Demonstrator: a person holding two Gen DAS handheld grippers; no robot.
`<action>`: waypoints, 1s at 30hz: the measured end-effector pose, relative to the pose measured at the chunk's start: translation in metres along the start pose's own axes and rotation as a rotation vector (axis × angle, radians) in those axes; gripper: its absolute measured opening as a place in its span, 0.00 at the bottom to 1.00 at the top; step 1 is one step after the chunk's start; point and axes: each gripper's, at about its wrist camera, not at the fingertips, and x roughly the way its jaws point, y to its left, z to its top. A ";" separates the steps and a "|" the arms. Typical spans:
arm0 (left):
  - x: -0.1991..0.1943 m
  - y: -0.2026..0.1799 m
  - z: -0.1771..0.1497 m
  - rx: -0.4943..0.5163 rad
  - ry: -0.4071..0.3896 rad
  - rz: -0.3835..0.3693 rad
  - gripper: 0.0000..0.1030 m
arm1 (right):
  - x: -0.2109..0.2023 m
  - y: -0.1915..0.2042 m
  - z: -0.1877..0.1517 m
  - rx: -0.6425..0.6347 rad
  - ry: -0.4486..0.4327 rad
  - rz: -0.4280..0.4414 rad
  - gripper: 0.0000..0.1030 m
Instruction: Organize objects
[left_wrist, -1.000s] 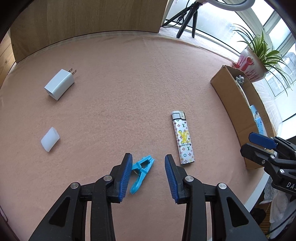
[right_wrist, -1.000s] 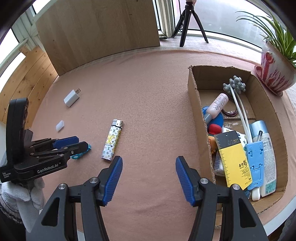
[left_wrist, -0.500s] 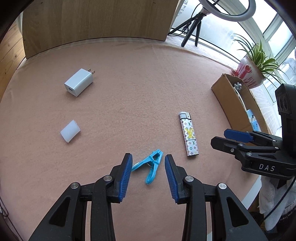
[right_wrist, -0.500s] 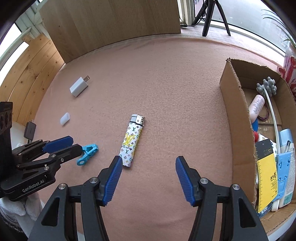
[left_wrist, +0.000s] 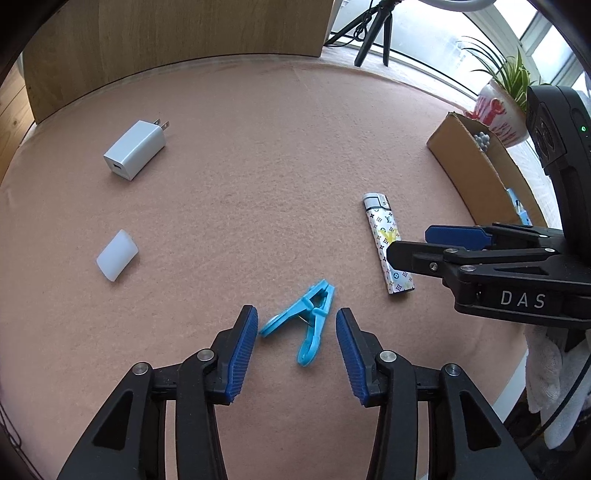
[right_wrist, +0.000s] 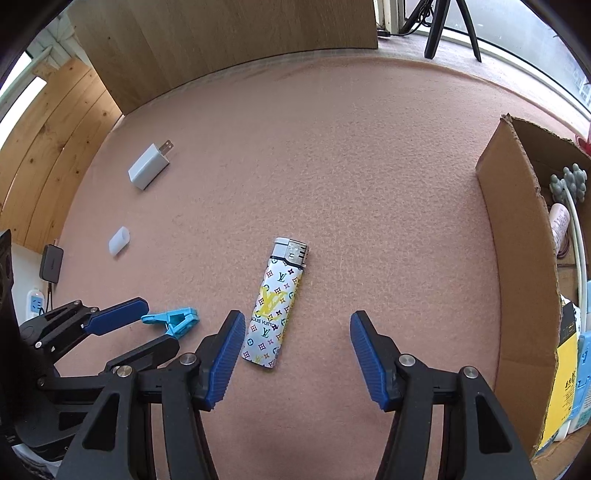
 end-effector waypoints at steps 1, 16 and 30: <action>0.001 0.001 -0.001 -0.003 0.006 0.002 0.38 | 0.002 0.001 0.001 0.001 0.005 0.004 0.53; -0.013 0.009 -0.010 -0.086 -0.044 -0.033 0.35 | 0.010 0.007 -0.004 -0.047 -0.010 -0.044 0.20; -0.050 -0.015 0.013 -0.072 -0.122 -0.063 0.35 | -0.057 -0.037 -0.037 0.037 -0.119 -0.007 0.20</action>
